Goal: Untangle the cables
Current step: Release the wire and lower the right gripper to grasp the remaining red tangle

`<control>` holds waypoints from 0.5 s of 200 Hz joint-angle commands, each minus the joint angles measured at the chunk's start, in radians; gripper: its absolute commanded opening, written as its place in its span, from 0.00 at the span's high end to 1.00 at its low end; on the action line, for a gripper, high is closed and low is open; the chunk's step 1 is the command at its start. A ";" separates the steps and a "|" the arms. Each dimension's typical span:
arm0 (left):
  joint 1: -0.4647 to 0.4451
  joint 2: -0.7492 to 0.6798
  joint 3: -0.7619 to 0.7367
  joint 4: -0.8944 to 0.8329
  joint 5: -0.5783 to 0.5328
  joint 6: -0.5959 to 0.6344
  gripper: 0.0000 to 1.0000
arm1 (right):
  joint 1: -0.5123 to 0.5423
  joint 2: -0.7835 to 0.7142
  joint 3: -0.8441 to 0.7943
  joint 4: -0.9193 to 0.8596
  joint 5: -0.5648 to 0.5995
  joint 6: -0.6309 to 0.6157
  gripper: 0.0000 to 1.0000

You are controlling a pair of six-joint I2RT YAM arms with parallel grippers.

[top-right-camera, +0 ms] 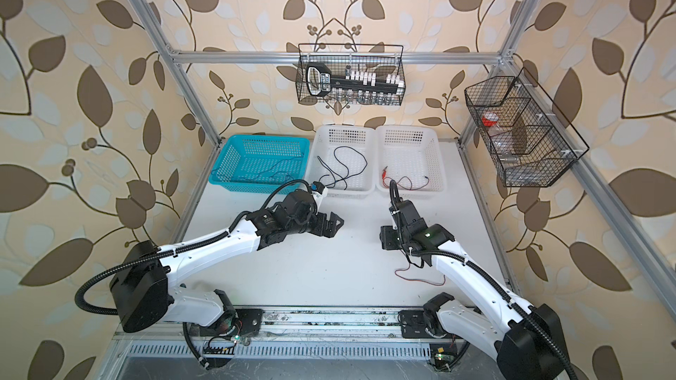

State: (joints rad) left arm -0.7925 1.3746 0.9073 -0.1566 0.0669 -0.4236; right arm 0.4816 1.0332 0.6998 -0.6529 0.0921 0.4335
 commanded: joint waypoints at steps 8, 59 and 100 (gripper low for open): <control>-0.005 -0.051 -0.026 0.058 -0.007 0.005 0.01 | 0.039 0.028 -0.010 -0.066 0.107 0.083 0.42; -0.006 -0.049 -0.030 0.060 -0.009 0.010 0.01 | 0.100 0.070 -0.060 -0.020 0.101 0.127 0.49; -0.005 -0.056 -0.038 0.061 -0.024 0.010 0.01 | 0.107 0.104 -0.072 0.031 0.089 0.110 0.63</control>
State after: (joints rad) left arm -0.7925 1.3544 0.8803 -0.1257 0.0666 -0.4240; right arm 0.5808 1.1213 0.6415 -0.6586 0.1692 0.5373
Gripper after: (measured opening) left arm 0.989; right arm 0.389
